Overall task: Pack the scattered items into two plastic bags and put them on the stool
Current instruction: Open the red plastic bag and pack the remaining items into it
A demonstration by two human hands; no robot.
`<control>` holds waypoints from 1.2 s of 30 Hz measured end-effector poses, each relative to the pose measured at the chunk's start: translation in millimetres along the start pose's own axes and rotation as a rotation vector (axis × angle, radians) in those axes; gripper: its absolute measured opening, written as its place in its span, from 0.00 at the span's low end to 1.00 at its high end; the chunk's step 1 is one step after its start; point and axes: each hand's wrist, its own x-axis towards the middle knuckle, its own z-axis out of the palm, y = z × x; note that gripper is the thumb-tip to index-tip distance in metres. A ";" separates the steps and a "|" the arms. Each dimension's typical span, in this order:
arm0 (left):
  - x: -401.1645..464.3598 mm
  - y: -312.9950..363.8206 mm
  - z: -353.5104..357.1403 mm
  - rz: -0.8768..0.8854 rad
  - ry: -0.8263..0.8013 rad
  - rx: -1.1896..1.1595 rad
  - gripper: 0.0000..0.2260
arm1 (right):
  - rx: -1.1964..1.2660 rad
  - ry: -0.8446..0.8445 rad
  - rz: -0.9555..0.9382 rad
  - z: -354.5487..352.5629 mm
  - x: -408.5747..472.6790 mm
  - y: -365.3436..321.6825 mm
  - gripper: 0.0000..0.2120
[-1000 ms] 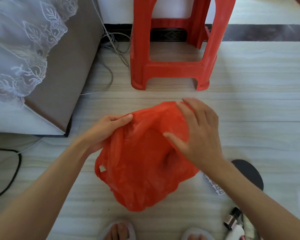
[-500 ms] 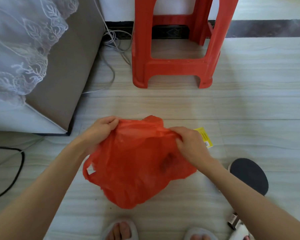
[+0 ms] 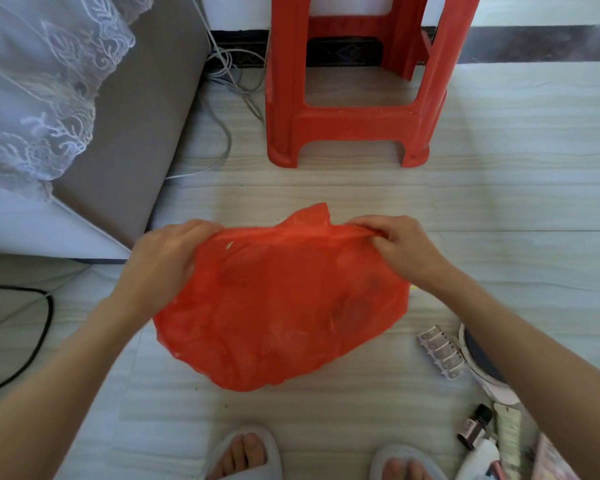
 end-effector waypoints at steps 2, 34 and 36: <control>10.0 -4.7 -4.2 -0.059 0.019 0.020 0.19 | -0.042 0.036 -0.007 -7.5 6.5 2.3 0.23; -14.7 149.0 193.9 -0.434 -0.550 -0.237 0.32 | -0.058 0.144 0.570 57.4 -57.2 101.4 0.47; -5.8 148.9 200.9 -0.457 -0.532 -0.263 0.26 | -0.057 0.138 0.588 55.6 -53.1 107.0 0.43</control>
